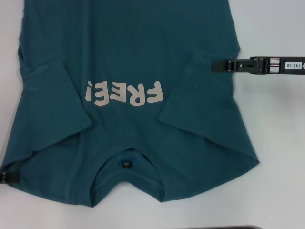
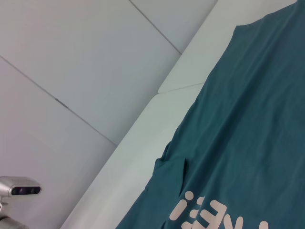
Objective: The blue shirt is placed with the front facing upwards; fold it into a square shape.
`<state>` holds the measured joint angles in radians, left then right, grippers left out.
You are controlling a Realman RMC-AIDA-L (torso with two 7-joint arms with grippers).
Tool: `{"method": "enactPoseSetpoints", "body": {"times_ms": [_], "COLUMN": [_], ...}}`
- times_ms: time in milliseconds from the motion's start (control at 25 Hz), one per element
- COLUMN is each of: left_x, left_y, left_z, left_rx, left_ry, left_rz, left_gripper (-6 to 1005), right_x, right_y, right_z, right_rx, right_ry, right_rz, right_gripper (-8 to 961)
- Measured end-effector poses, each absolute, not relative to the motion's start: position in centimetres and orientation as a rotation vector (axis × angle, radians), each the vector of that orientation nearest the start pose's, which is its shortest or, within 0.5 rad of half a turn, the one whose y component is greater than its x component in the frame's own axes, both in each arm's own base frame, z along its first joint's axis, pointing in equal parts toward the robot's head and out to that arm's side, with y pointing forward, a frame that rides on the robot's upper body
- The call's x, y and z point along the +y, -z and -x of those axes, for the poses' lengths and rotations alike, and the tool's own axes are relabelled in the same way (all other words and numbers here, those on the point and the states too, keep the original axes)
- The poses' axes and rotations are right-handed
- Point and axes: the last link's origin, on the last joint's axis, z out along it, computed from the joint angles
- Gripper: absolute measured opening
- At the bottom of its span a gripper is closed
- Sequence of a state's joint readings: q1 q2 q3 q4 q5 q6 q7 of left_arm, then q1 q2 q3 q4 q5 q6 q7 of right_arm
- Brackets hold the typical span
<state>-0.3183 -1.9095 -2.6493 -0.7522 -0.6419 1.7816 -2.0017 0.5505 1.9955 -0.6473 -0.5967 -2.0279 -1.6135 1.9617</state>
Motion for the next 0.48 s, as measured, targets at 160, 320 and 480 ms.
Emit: {"method": "enactPoseSetpoints", "body": {"times_ms": [160,320,480], "left_x": [22.38,22.63,23.04], "left_y": [-8.29,-7.97,-7.59], "left_z": [38.91,38.80,38.46], "left_rx": [-1.809,-1.807,-1.799], "left_ry": [0.162,0.153,0.150], "left_rz": [2.359,2.362,2.378], "left_gripper": [871,869,869], "right_x": [33.32,33.39,33.41], "right_y": [-2.50,-2.50,-2.50], "right_z": [-27.37,-27.28,-27.26], "right_rx": [1.454,1.451,1.453], "right_ry": [-0.785,-0.785,-0.785], "right_rz": [2.557,2.560,2.559], "right_gripper": [718,719,719]}}
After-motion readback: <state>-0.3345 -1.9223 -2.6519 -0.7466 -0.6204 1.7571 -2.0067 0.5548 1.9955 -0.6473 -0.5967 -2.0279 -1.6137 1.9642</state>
